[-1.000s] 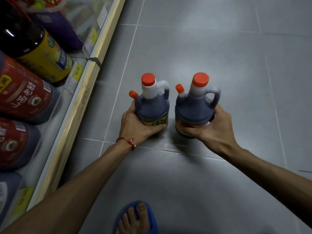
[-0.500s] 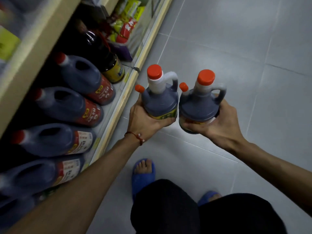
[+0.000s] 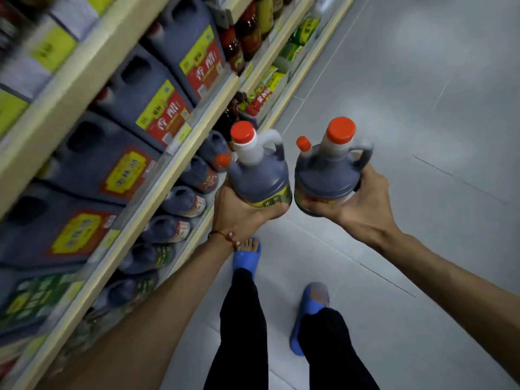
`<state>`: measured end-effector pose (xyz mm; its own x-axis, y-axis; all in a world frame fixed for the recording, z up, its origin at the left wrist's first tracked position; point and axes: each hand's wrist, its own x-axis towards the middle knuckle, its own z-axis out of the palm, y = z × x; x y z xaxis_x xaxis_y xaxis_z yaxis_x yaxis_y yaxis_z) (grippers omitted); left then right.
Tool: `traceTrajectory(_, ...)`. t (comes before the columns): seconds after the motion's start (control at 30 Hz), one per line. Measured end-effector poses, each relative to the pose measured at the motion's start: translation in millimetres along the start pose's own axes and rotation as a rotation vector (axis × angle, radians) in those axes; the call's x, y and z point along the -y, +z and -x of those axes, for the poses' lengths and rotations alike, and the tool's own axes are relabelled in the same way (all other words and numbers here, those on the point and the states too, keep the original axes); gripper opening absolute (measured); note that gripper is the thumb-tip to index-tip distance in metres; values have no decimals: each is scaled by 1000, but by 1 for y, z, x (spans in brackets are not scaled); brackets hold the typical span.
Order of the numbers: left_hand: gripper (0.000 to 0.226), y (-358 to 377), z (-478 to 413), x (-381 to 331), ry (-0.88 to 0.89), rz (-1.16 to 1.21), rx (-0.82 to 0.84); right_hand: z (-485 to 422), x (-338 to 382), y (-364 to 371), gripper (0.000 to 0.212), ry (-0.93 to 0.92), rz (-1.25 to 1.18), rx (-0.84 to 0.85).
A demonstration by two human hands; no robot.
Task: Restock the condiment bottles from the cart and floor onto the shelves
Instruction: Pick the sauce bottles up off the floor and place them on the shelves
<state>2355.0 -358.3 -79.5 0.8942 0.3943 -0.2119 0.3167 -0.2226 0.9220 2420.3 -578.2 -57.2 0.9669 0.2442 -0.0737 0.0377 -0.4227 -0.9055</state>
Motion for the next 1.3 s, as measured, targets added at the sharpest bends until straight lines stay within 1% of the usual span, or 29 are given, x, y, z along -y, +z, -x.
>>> traceTrajectory(0.2, 73, -26, 54, -79, -1, 102, -64, 23, 86, -42, 78, -113, 35, 84)
traceTrajectory(0.27, 82, -37, 77, -93, -35, 96, -114, 32, 112, -55, 79, -156, 46, 114)
traceTrajectory(0.33, 96, -50, 98, -105, -32, 4, -155, 42, 139, -63, 76, -178, 38, 136)
traceTrajectory(0.37, 92, -58, 107, -111, -32, -2, -167, 46, 151, -65, 75, -177, 34, 141)
traceTrajectory(0.43, 75, -72, 123, -125, -7, 30, -181, 56, 174, -65, 75, -176, 36, 148)
traceTrajectory(0.57, 62, -106, 151, -144, 95, -8, -213, 80, 211, -52, 71, -188, 27, 160)
traceTrajectory(0.63, 61, -125, 162, -147, 101, -17, -210, 95, 223, -42, 73, -186, 12, 152)
traceTrajectory(0.73, 75, -155, 177, -150, 127, -42, -236, 113, 238, -27, 79, -197, 11, 178)
traceTrajectory(0.83, 82, -181, 188, -149, 120, -53, -261, 125, 253, -15, 77, -201, 6, 183)
traceTrajectory(0.9, 79, -196, 196, -149, 113, -43, -274, 129, 260, -7, 80, -212, -6, 188)
traceTrajectory(1.0, 60, -212, 201, -149, 117, -47, -303, 128, 268, 5, 78, -232, -29, 212)
traceTrajectory(1.03, 57, -215, 202, -148, 127, -50, -312, 126, 271, 9, 77, -240, -37, 221)
traceTrajectory(1.13, 70, -223, 202, -150, 122, -81, -350, 115, 278, 19, 79, -257, -44, 267)
traceTrajectory(1.27, 68, -228, 190, -148, 87, -95, -404, 88, 286, 32, 79, -301, -57, 322)
traceTrajectory(1.3, 70, -228, 186, -148, 89, -105, -425, 79, 287, 35, 80, -320, -56, 341)
